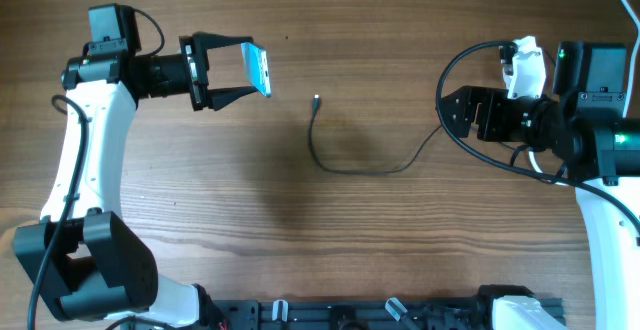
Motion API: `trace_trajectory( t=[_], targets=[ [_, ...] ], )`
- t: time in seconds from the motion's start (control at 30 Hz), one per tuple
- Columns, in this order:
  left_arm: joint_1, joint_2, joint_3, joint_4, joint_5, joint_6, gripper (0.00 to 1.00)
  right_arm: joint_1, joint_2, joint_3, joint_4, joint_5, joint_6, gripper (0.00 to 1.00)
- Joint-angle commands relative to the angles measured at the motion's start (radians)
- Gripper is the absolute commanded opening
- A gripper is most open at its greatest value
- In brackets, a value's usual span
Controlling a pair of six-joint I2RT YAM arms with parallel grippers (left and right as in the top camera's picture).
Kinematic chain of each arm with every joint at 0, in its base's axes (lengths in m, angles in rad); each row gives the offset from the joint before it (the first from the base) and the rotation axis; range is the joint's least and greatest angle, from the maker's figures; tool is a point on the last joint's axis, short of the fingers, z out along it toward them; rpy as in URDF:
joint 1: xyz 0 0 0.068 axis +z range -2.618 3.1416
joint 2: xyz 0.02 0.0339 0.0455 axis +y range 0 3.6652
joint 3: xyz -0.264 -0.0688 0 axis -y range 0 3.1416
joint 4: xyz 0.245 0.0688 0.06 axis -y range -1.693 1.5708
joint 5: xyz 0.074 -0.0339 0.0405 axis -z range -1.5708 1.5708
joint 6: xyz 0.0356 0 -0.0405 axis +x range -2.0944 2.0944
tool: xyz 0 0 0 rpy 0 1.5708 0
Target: Plug charger to phone and switch on socket
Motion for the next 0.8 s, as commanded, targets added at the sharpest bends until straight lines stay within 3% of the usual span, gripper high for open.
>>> trace_trajectory(
  t=[0.0, 0.2, 0.43, 0.77],
  targets=[
    [0.007, -0.027, 0.002, 0.004, -0.149, 0.012, 0.57, 0.003, 0.01, 0.016, 0.002, -0.023, 0.022, 0.97],
    [0.006, -0.027, 0.002, -0.002, -0.426, 0.051, 0.56, 0.003, 0.01, 0.016, 0.006, -0.023, 0.04, 0.98],
    [0.006, -0.027, 0.002, -0.119, -0.763, 0.1, 0.57, 0.003, 0.063, 0.016, 0.012, -0.026, 0.068, 0.98],
    [0.006, -0.027, 0.002, -0.27, -1.001, 0.145, 0.57, 0.059, 0.2, 0.016, 0.029, -0.068, 0.092, 0.93]
  ],
)
